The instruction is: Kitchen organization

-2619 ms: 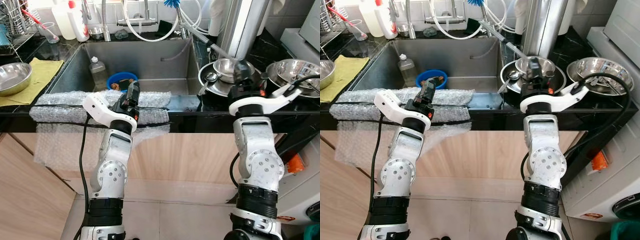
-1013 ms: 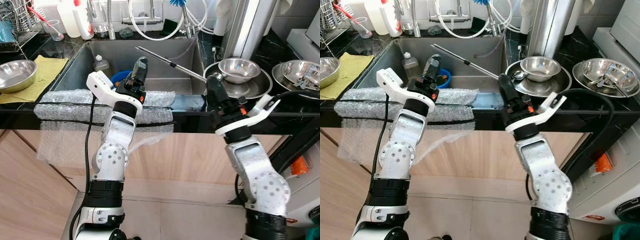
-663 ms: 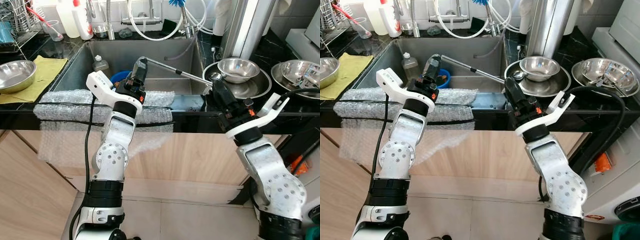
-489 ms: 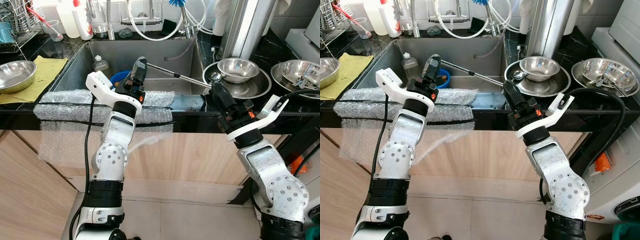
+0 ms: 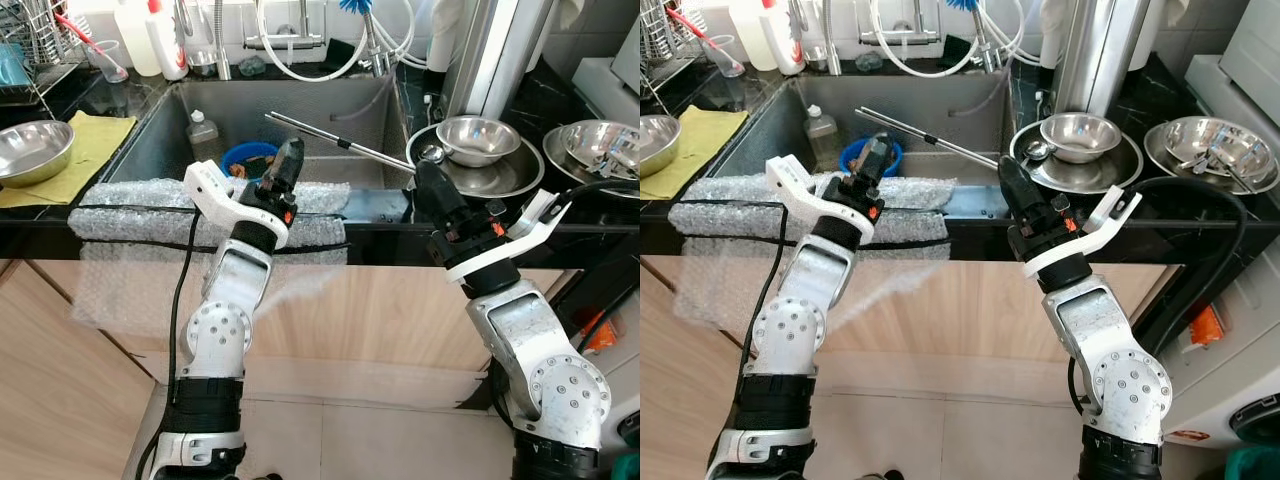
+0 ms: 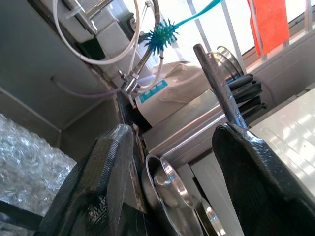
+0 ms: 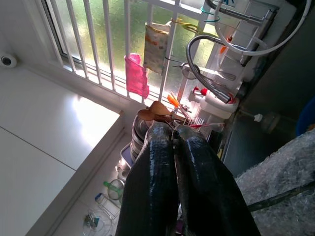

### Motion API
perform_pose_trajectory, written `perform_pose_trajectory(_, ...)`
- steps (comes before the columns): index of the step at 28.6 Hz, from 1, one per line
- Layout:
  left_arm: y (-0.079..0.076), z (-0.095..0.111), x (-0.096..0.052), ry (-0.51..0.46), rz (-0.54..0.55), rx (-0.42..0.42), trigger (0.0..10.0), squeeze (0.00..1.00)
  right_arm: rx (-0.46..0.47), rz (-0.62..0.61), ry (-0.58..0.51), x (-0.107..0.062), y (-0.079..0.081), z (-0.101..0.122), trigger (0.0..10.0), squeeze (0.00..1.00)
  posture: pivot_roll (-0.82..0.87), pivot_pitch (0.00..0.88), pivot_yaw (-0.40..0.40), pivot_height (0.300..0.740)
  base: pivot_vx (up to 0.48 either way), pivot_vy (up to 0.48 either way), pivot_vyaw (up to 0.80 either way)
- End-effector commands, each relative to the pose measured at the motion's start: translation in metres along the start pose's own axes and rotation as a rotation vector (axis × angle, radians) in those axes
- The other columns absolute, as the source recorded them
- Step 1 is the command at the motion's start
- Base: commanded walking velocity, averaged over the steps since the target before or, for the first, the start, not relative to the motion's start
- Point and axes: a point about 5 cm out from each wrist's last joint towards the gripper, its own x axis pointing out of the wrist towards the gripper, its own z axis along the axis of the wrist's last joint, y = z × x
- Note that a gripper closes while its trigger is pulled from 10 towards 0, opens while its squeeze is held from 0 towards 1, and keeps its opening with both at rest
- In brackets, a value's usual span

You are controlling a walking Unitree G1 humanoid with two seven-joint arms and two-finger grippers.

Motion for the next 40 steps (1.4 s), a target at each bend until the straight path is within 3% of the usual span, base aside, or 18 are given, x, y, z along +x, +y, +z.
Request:
perform_pose_trajectory(1, -0.006, 0.006, -0.001, -0.021, -0.025, 0.002, 10.0, 0.00, 0.001, 0.012, 0.019, 0.000, 0.005, -0.004, 10.0, 0.00, -0.03, 0.069, 0.062, 0.740, 0.000, 0.000, 0.00)
perform_pose_trajectory(15, -0.011, 0.010, 0.001, -0.059, -0.039, -0.023, 10.0, 0.00, 0.035, -0.024, 0.020, -0.011, 0.002, -0.011, 10.0, 0.00, -0.05, 0.032, 0.059, 0.740, 0.000, 0.000, 0.00)
perform_pose_trajectory(32, -0.012, 0.006, 0.005, -0.059, -0.027, -0.043, 10.0, 0.00, 0.179, -0.011, 0.010, -0.009, 0.007, -0.030, 10.0, 0.00, -0.05, 0.046, 0.064, 0.740, 0.000, 0.000, 0.00)
perform_pose_trajectory(33, -0.011, 0.006, 0.005, -0.063, -0.025, -0.044, 1.2, 0.00, 0.183, -0.012, 0.010, -0.009, 0.007, -0.031, 10.0, 0.00, -0.05, 0.049, 0.064, 0.740, 0.000, 0.000, 0.00)
perform_pose_trajectory(34, -0.011, 0.007, 0.006, -0.068, -0.021, -0.047, 0.0, 0.00, 0.192, -0.011, 0.012, -0.009, 0.007, -0.033, 10.0, 0.00, -0.05, 0.052, 0.064, 0.740, 0.000, 0.000, 0.00)
perform_pose_trajectory(40, -0.011, 0.007, 0.006, -0.070, -0.017, -0.051, 0.0, 0.00, 0.210, -0.003, 0.026, -0.008, 0.010, -0.038, 10.0, 0.00, -0.04, 0.060, 0.063, 0.740, 0.000, 0.000, 0.00)
